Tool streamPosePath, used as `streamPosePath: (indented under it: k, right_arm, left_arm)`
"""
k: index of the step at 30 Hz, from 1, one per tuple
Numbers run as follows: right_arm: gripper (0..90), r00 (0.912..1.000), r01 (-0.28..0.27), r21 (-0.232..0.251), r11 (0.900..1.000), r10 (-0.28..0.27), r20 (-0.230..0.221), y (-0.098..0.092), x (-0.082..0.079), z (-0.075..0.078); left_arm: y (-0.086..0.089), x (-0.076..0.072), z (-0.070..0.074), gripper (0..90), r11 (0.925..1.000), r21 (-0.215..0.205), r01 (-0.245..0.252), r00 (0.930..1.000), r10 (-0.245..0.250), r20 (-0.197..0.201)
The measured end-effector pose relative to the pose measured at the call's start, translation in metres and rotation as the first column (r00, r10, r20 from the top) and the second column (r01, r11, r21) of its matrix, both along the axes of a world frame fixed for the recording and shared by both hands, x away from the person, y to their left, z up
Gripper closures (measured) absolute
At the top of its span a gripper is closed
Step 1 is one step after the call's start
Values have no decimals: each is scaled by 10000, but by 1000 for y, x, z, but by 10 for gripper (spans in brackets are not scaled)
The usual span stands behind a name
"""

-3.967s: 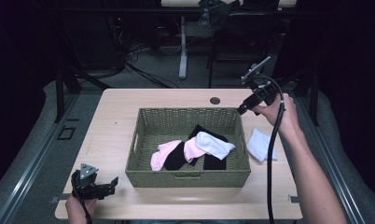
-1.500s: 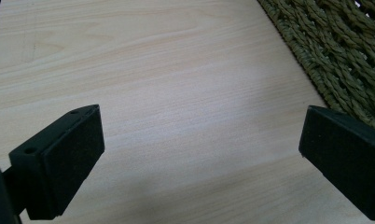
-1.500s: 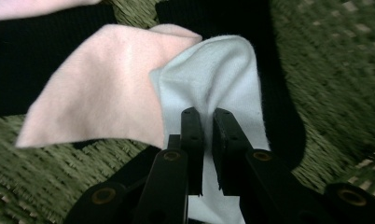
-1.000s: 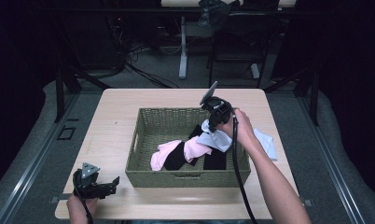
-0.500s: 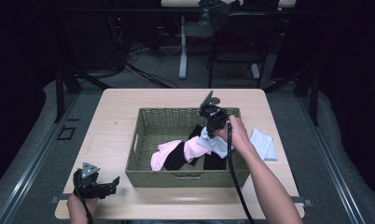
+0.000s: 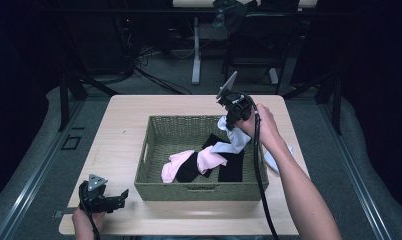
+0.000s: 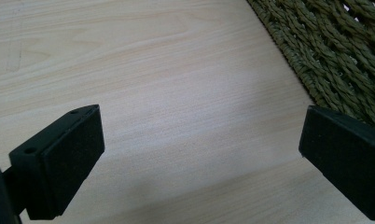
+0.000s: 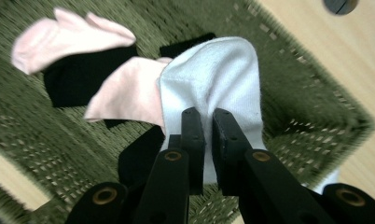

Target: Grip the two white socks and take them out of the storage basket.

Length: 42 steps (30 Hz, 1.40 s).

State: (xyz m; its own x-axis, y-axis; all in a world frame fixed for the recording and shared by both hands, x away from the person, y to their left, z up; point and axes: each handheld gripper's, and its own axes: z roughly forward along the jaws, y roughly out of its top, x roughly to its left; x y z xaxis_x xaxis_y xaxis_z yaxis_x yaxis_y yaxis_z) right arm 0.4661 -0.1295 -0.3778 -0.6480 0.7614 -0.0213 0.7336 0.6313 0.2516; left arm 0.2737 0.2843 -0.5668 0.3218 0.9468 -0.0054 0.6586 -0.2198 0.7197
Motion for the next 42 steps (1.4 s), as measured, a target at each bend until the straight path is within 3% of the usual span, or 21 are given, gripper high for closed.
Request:
streamPosePath:
  k: [3,8,23,33,42]
  right_arm:
    - [842,9996,-71,94,9999,69,261,1,-3,21]
    - [841,9986,-219,27,9998,217,485,5,-6,40]
    - [839,9978,-420,-223,9989,431,507,15,-10,81]
    - [838,9939,-280,-111,9995,291,1064,11,-11,117]
    - [837,9902,-192,-44,9998,196,1382,4,-14,137]
  left_arm:
    - [0,0,0,1,10000,-26,-15,10000,16,10]
    - [-1,0,0,1,10000,-11,30,10000,-30,-16]
    - [-1,0,-1,0,10000,-23,74,9999,-74,-104]
    - [0,0,-1,1,10000,-36,58,10000,-58,-64]
    - [0,0,-1,1,10000,-63,37,10000,-38,-60]
